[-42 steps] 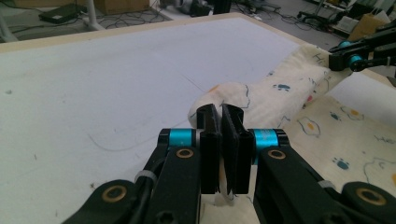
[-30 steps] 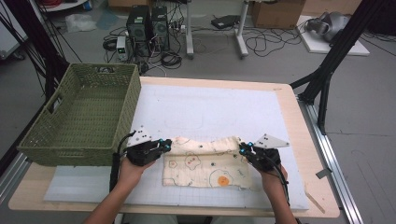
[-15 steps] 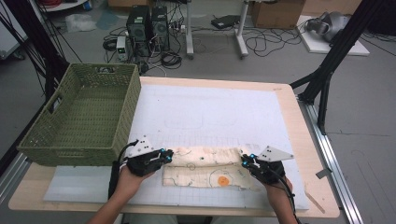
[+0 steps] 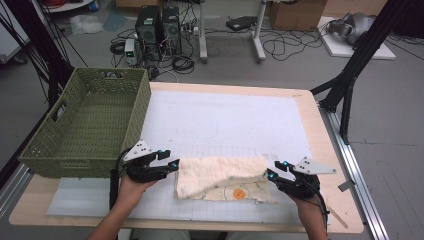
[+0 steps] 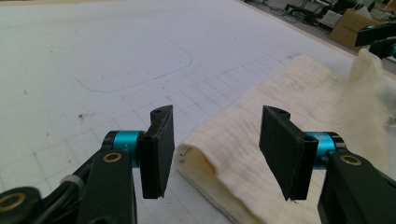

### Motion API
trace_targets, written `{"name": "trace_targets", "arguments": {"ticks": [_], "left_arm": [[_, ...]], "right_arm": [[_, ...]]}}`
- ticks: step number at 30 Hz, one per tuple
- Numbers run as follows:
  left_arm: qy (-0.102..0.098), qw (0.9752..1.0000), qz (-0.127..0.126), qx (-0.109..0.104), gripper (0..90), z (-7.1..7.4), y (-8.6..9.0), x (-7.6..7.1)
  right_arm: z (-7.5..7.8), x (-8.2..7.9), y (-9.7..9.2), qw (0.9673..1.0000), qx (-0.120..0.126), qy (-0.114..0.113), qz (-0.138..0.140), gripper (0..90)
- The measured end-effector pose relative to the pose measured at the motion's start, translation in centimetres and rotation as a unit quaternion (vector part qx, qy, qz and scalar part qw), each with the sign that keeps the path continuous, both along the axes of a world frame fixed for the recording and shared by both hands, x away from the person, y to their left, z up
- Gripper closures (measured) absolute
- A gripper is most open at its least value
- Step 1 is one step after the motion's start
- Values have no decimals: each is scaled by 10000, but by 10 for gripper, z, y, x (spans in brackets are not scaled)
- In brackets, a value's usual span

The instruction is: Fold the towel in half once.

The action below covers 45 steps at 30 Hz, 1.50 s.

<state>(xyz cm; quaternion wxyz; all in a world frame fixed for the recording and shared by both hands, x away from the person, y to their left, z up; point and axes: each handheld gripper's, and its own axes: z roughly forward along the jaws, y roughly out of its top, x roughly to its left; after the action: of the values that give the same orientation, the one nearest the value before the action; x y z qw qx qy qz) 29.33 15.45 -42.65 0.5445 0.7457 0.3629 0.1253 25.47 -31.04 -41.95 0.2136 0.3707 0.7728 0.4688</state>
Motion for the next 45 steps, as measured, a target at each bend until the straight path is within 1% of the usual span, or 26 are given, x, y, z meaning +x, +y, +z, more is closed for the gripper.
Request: {"name": "trace_targets", "arguments": {"ticks": [2,4,7,9,13,16,17,20,22,23,24,26,27,28,29,32,33,35,36,37,38,40,42,43,44,45], "left_arm": [[16,10000,4,18,457,-1,0,0],[55,9999,2,87,465,-2,-2,1],[189,9994,-41,294,480,-5,-7,1],[258,9989,-120,380,497,-7,-10,0],[336,9972,-227,635,540,-10,-15,0],[416,9965,-273,669,544,-12,-16,0],[433,9965,-285,655,545,-12,-17,0],[493,9956,-358,719,551,-14,-22,0],[531,9942,-353,860,561,-17,-27,1],[526,9929,-325,1016,580,-19,-28,1],[514,9922,-297,1100,620,-20,-30,1],[414,9903,-245,1300,770,-21,-33,1],[339,9900,-204,1351,837,-21,-34,0],[314,9899,-200,1366,871,-20,-34,-1],[263,9902,-208,1358,883,-20,-34,-1],[200,9921,-139,1227,880,-18,-33,-2],[192,9931,-86,1154,845,-17,-31,-3],[240,9937,61,1092,660,-16,-30,-3],[251,9932,89,1131,626,-17,-30,-3],[279,9920,112,1226,584,-18,-31,-2],[311,9913,76,1277,554,-20,-33,-2],[283,9902,26,1367,573,-23,-38,-3],[117,9881,-24,1533,671,-23,-43,-5],[24,9877,-14,1565,723,-22,-44,-7],[-14,9879,0,1550,780,-22,-44,-7],[-71,9879,-13,1548,798,-21,-44,-8]], "right_arm": [[1,-1,-4,9999,52,-10,-88,561],[2,-2,-7,9999,92,-25,-128,561],[2,-2,-8,9999,83,-21,-142,562],[1,-1,-7,9999,-19,-35,-115,559],[-3,0,-2,9998,-150,80,-81,546],[-4,2,-1,9998,-194,71,-68,543],[-4,2,-1,9998,-172,80,-69,541],[-5,2,-2,9998,-154,88,-96,539],[-5,2,-2,9998,-139,126,-112,536],[-5,2,-1,9998,-131,128,-110,534],[-5,2,-1,9998,-141,113,-95,534],[-6,2,0,9998,-141,132,-79,531],[-6,3,0,9998,-147,134,-76,530],[-6,3,1,9998,-146,139,-70,529],[-6,3,1,9998,-140,157,-74,528],[-6,3,1,9998,-145,145,-64,528],[-6,3,1,9998,-156,130,-54,528],[-6,3,1,9998,-142,137,-63,527],[-6,3,1,9998,-147,134,-63,526],[-6,3,1,9998,-140,154,-61,526],[-7,4,1,9997,-155,169,-62,526],[-8,4,2,9997,-156,190,-50,525],[-8,4,3,9997,-156,181,-42,525],[-7,4,3,9997,-168,161,-37,525],[-7,4,3,9997,-157,183,-43,524],[-7,4,2,9997,-149,185,-43,523]]}}
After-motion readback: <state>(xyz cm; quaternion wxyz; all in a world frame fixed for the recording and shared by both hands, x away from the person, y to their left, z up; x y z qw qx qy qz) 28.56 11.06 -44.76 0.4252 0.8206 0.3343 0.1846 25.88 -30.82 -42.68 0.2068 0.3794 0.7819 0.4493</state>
